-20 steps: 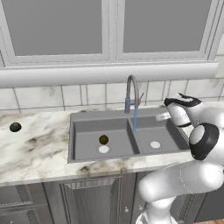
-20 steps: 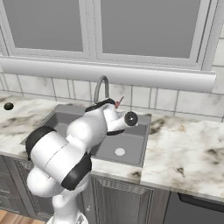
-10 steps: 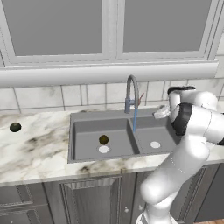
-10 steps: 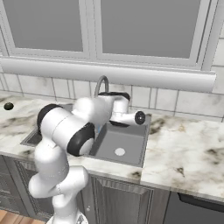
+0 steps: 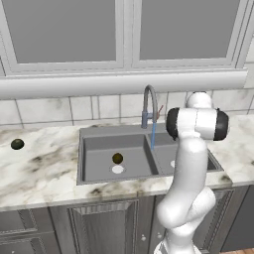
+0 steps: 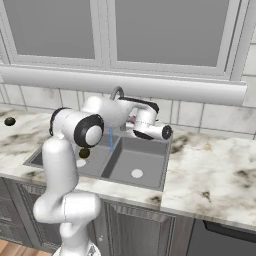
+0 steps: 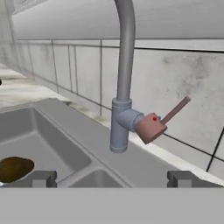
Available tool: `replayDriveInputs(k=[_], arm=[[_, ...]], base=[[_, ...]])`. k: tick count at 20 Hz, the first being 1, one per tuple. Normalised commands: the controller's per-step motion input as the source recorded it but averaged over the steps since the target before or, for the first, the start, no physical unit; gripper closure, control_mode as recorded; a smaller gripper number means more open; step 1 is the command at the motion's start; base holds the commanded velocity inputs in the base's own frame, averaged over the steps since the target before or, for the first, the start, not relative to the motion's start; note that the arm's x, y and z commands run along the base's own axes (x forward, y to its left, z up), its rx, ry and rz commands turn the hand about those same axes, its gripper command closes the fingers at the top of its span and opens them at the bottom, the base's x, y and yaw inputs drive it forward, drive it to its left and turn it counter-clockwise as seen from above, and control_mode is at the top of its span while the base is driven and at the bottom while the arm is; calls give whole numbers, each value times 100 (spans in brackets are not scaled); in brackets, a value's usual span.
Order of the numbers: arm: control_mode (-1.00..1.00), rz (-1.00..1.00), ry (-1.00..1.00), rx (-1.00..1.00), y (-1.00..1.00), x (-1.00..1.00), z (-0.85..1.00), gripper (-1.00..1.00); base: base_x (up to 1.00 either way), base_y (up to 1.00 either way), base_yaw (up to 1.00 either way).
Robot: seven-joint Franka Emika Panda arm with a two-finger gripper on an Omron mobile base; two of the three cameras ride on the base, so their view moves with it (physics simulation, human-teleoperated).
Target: Turn on the sink faucet. Then move the avocado from the counter to the sink. Turn off the sink. Move the vegetable from the sink to the pot next to the stove. Finally move the pot to the rear left burner.
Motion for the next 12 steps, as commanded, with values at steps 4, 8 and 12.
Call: replayDriveInputs(k=[4, 8, 12], arm=[[-100, 13, -1, 0, 0, 61, 0, -100], [-100, 12, 0, 0, 0, 60, -1, -100], [-100, 10, 0, 0, 0, 49, 0, -100]], base=[[0, 0, 0], [0, 0, 0], [0, 0, 0]])
